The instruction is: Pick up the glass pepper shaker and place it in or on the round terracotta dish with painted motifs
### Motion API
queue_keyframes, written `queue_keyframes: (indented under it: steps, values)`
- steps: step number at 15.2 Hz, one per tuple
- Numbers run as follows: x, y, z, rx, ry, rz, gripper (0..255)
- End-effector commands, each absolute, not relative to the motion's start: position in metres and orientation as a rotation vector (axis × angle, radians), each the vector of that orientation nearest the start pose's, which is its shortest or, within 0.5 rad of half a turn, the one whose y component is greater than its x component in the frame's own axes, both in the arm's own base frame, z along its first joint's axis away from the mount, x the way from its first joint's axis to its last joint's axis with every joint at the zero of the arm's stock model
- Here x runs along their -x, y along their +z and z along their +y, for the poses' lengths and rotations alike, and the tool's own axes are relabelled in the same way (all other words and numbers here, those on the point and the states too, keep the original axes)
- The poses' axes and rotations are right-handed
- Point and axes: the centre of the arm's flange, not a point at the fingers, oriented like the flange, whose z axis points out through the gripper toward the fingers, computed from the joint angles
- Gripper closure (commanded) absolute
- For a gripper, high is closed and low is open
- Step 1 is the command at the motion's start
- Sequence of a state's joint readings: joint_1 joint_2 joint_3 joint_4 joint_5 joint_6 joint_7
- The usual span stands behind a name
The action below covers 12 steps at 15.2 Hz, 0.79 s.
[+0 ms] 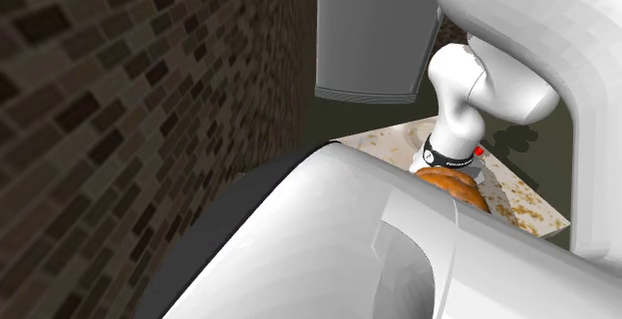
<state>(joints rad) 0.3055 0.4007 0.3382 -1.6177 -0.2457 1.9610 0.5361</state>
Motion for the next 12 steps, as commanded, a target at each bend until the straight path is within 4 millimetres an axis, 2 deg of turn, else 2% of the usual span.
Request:
queue_keyframes:
  steps: [1,5,12]
  values:
    - [-0.554,0.401,0.364,3.225,-0.044,-0.295,0]
    - [-0.552,0.451,0.369,3.225,-0.044,-0.295,0]
    - [-0.552,0.451,0.369,3.225,-0.044,-0.295,0]
